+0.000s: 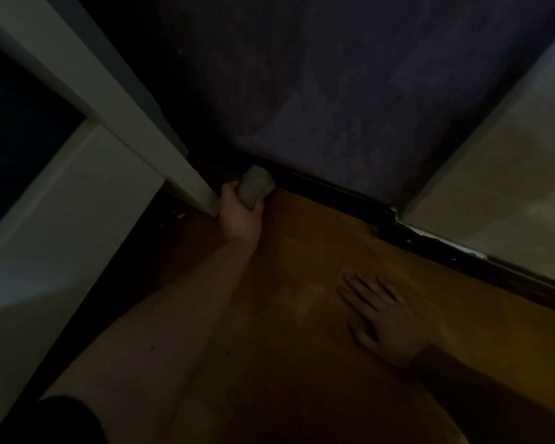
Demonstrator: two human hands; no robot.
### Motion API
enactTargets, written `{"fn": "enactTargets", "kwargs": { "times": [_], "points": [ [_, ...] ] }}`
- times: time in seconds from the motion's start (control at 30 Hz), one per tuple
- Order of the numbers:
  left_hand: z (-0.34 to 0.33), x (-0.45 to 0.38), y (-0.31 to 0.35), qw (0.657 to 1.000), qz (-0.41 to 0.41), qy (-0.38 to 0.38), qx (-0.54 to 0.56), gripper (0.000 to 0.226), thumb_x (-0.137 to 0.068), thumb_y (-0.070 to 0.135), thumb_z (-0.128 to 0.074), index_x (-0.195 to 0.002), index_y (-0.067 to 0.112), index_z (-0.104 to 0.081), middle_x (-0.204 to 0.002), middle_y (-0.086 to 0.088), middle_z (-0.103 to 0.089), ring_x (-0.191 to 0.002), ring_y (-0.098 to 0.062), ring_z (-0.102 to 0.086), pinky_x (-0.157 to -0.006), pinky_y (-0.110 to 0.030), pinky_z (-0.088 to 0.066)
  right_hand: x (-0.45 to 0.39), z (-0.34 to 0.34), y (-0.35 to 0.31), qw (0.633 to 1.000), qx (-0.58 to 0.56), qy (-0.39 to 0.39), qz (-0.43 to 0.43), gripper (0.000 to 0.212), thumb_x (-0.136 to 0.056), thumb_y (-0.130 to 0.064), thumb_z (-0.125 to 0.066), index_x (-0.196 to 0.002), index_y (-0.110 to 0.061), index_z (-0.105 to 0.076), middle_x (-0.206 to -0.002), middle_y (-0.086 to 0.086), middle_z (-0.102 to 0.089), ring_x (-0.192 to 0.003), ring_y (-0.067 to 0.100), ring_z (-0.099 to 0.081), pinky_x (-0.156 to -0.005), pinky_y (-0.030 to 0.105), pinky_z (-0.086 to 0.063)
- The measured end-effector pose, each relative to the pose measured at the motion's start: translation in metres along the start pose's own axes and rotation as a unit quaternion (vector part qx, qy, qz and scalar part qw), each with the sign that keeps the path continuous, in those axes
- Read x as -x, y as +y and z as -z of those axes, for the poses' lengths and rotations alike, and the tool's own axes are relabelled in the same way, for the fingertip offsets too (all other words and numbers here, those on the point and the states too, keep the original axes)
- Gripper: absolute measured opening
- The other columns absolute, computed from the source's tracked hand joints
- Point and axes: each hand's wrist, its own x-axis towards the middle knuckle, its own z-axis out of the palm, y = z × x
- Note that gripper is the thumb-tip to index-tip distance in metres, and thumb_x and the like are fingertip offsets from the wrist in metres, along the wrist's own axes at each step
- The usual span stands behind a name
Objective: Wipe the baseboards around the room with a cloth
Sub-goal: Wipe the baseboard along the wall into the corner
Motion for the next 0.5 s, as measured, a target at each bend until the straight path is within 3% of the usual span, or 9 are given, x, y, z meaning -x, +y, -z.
{"fn": "enactTargets", "kwargs": {
  "times": [0.17, 0.3, 0.4, 0.5],
  "points": [
    [-0.015, -0.005, 0.004, 0.999, 0.035, 0.004, 0.002, 0.056, -0.088, 0.017, -0.069, -0.141, 0.013, -0.050, -0.132, -0.009, -0.061, -0.117, -0.024, -0.058, -0.101, -0.030, -0.046, 0.001, 0.002, 0.000, 1.000, -0.005, 0.008, 0.004, 0.065, -0.096, -0.051, -0.040, -0.155, -0.029, -0.025, -0.163, -0.005, -0.020, -0.150, 0.015, -0.014, -0.119, 0.045, -0.013],
    [-0.028, 0.001, 0.005, 0.999, 0.027, 0.023, -0.003, 0.047, -0.084, 0.011, -0.069, -0.130, 0.013, -0.062, -0.121, -0.011, -0.066, -0.110, -0.026, -0.062, -0.089, -0.024, -0.044, 0.001, 0.005, 0.000, 1.000, 0.003, 0.003, 0.006, 0.066, -0.096, -0.049, -0.044, -0.155, -0.028, -0.024, -0.163, -0.005, -0.018, -0.150, 0.015, -0.013, -0.121, 0.041, -0.004],
    [-0.040, 0.012, 0.009, 0.999, 0.035, 0.025, -0.008, 0.047, -0.084, 0.012, -0.071, -0.130, 0.007, -0.060, -0.125, -0.014, -0.064, -0.113, -0.026, -0.061, -0.091, -0.024, -0.043, 0.001, 0.005, 0.000, 1.000, 0.007, -0.011, -0.004, 0.066, -0.097, -0.049, -0.042, -0.156, -0.028, -0.022, -0.163, -0.004, -0.016, -0.151, 0.014, -0.007, -0.122, 0.042, -0.003],
    [-0.051, 0.039, 0.019, 1.000, -0.005, 0.011, -0.027, 0.039, -0.082, 0.012, -0.071, -0.119, 0.002, -0.062, -0.117, -0.018, -0.065, -0.105, -0.030, -0.062, -0.080, -0.021, -0.038, 0.001, 0.003, 0.000, 1.000, 0.008, -0.016, -0.008, 0.065, -0.096, -0.049, -0.042, -0.155, -0.028, -0.024, -0.163, -0.004, -0.016, -0.151, 0.013, -0.006, -0.122, 0.042, -0.004]
  ]
}}
